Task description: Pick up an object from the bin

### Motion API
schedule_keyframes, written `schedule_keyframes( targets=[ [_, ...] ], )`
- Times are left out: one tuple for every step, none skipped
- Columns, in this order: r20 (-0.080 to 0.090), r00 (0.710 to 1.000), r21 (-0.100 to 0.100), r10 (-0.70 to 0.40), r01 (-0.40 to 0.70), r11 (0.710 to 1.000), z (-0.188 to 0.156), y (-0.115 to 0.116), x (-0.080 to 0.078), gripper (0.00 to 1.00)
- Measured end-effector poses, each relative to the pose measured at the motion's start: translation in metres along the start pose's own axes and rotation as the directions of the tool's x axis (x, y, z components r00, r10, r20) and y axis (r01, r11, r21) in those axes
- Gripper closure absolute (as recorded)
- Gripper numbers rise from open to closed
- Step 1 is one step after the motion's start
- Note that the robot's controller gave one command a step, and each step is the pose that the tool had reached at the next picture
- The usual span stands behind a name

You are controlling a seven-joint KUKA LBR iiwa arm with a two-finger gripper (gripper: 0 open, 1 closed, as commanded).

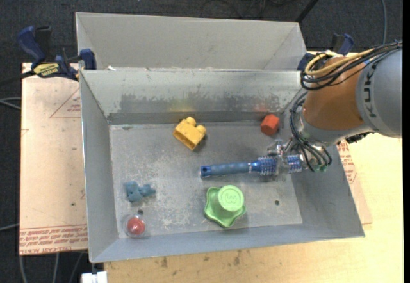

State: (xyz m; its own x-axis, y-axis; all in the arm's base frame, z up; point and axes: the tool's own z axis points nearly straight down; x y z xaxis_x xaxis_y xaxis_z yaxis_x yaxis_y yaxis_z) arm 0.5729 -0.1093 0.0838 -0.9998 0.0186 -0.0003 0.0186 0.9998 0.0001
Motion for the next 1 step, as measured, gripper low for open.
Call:
schedule_keyframes(
  targets=[
    [0.01, 0.999, 0.003, -0.039, 0.039, 0.999, -0.1123, -0.008, -0.0065, 1.0]
  ],
)
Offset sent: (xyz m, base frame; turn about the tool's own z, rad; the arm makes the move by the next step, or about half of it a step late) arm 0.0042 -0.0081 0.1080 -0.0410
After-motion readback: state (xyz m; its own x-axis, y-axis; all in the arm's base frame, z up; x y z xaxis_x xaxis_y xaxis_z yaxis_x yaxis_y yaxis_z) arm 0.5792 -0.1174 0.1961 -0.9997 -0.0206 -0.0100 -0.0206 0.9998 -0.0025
